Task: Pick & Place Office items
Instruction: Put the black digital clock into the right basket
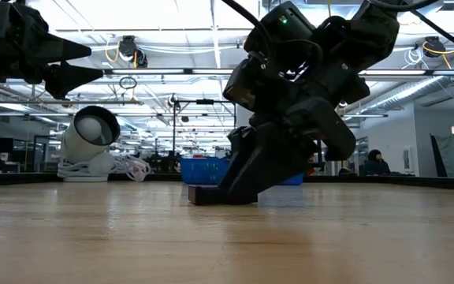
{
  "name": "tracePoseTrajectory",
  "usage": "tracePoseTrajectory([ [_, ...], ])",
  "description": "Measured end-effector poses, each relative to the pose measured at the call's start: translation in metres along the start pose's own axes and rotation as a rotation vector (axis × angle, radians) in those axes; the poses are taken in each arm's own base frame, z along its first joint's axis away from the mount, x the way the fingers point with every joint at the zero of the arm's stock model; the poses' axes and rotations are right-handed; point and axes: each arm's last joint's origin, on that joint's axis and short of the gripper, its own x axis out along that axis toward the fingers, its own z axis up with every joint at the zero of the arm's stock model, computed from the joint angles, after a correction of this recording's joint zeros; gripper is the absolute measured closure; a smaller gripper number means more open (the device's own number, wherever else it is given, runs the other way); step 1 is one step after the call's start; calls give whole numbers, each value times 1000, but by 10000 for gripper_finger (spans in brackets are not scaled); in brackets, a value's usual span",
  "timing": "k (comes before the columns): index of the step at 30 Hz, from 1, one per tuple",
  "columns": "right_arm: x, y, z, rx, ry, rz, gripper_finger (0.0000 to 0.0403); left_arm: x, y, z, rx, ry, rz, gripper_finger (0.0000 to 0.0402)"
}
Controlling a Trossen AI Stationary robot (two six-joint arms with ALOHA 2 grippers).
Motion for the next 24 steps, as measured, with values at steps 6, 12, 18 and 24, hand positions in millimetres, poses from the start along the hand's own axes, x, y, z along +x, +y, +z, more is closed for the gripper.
tracePoseTrajectory([
  [6,0,0,2,34,-26,18,246,0,0,0,0,0,0,78],
  [12,-2,-3,6,50,-63,42,250,0,0,0,0,0,0,78],
  [18,-14,-8,15,56,-102,46,247,0,0,0,0,0,1,78],
  [24,-32,-11,27,37,-140,34,251,0,0,0,0,0,0,78],
])
